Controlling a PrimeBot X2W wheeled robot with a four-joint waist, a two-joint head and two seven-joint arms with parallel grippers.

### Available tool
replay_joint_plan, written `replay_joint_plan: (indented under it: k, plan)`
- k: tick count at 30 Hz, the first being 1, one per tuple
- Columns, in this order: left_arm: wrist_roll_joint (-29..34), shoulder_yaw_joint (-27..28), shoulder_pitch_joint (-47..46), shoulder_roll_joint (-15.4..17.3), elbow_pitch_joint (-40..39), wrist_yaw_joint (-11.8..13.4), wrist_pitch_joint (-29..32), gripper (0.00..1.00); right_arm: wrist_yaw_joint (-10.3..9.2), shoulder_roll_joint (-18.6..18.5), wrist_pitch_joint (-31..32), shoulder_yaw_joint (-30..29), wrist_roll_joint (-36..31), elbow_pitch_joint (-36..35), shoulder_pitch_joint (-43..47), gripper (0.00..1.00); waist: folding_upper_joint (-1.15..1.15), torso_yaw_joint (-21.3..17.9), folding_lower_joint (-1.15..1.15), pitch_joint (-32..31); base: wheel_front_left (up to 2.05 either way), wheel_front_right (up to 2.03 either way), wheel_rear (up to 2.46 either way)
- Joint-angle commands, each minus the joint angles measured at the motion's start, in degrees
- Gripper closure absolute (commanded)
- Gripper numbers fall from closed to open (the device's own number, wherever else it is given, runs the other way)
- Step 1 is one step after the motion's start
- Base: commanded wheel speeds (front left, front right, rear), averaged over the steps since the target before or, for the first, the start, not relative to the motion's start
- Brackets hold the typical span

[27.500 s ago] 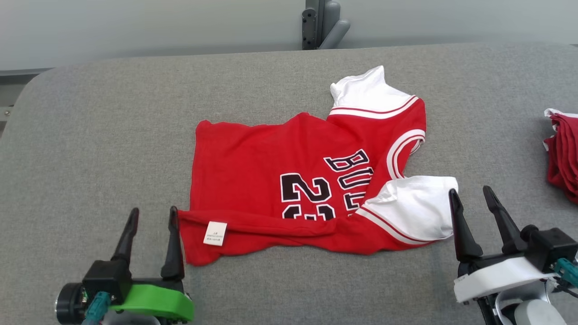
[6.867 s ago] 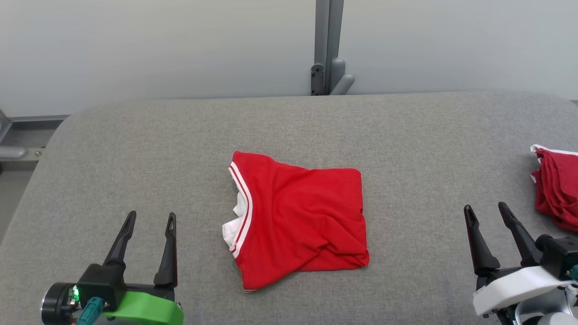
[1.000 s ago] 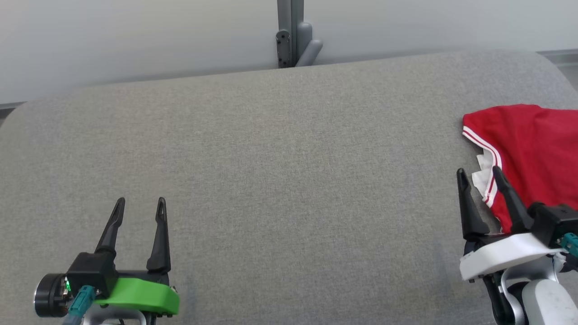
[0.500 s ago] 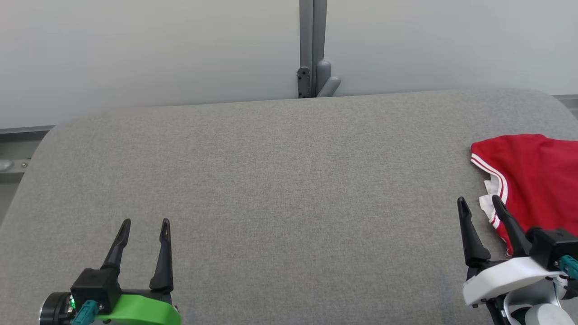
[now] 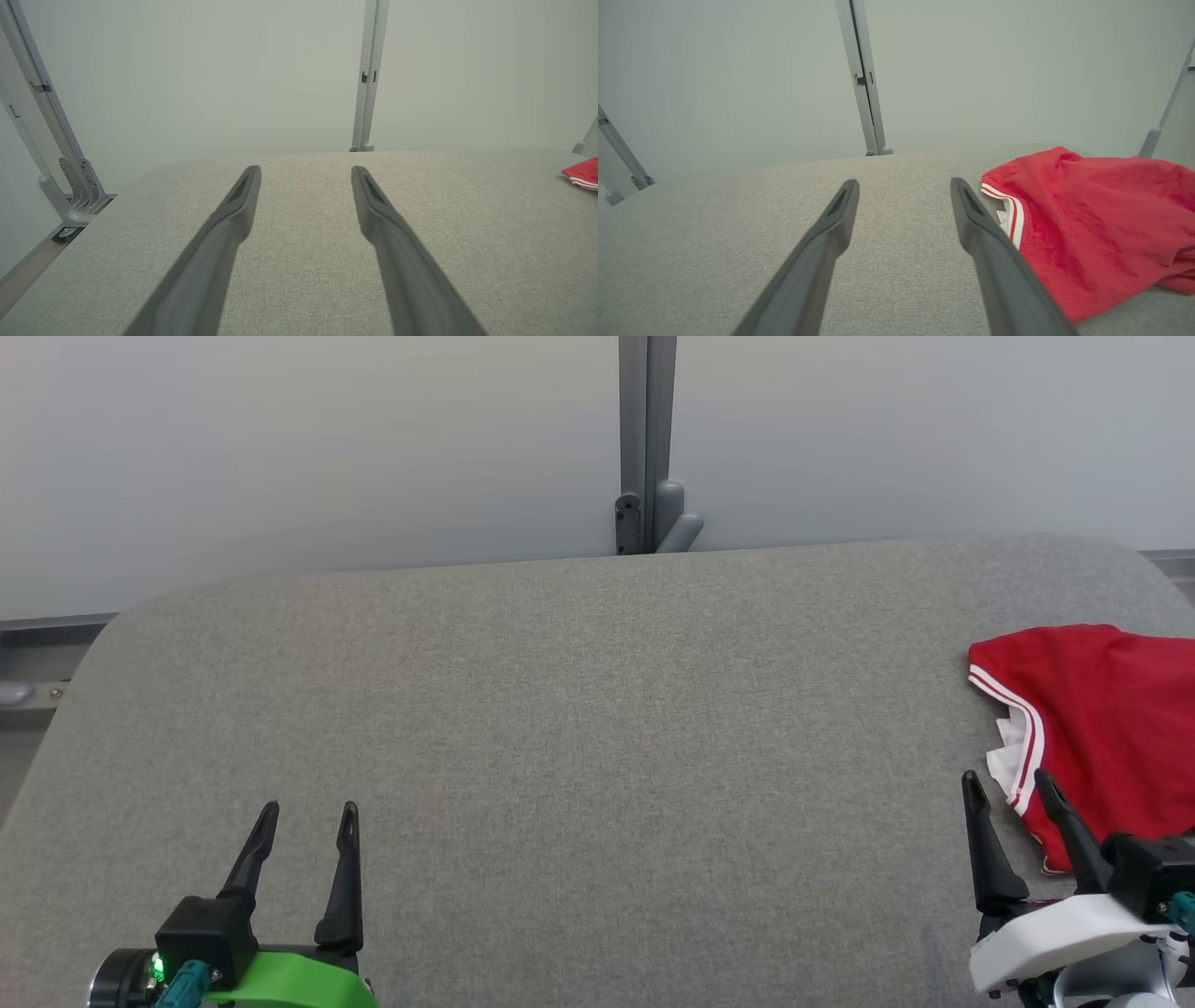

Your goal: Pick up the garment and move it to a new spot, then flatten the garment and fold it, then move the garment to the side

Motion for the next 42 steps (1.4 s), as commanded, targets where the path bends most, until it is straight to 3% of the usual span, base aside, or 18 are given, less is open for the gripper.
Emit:
replay_joint_plan:
  k: [1, 22, 23, 27, 42]
  plan:
    - [-0.3, 0.0, 0.8, 0.5, 0.1, 0.0, 0.1, 0.0, -0.06, 0.1, 0.2, -0.2, -0.3, -0.4, 0.5, 0.0, 0.0, 0.0, 0.0, 0.1, 0.0, 0.0, 0.0]
    - [-1.0, -0.4, 0.4, 0.4, 1.1, 1.2, 0.3, 0.0, -0.05, 0.8, 0.8, -0.9, 0.4, -1.8, 1.8, 0.0, 0.0, 0.3, 0.0, 0.3, 0.0, 0.0, 0.0]
    - [-0.6, -0.6, 0.1, 0.0, 1.1, 1.0, 0.2, 1.0, 0.01, 0.9, 0.7, -0.8, 0.1, -1.3, 1.1, 1.0, 0.0, 0.3, 0.0, 0.3, 0.0, 0.0, 0.0]
    - [-1.5, -1.2, 0.3, -1.0, 2.9, 0.9, 0.3, 1.0, 0.01, 1.5, 1.1, -1.0, 0.9, 0.9, 1.3, 1.0, 0.0, 0.3, 0.0, 0.3, 0.0, 0.0, 0.0]
    - [-16.8, -1.7, -5.2, -3.6, 8.0, -2.2, -0.9, 1.0, 0.0, 0.6, 7.9, -6.8, 15.2, 7.3, -4.8, 1.0, 0.0, 0.2, 0.0, 1.0, 0.0, 0.0, 0.0]
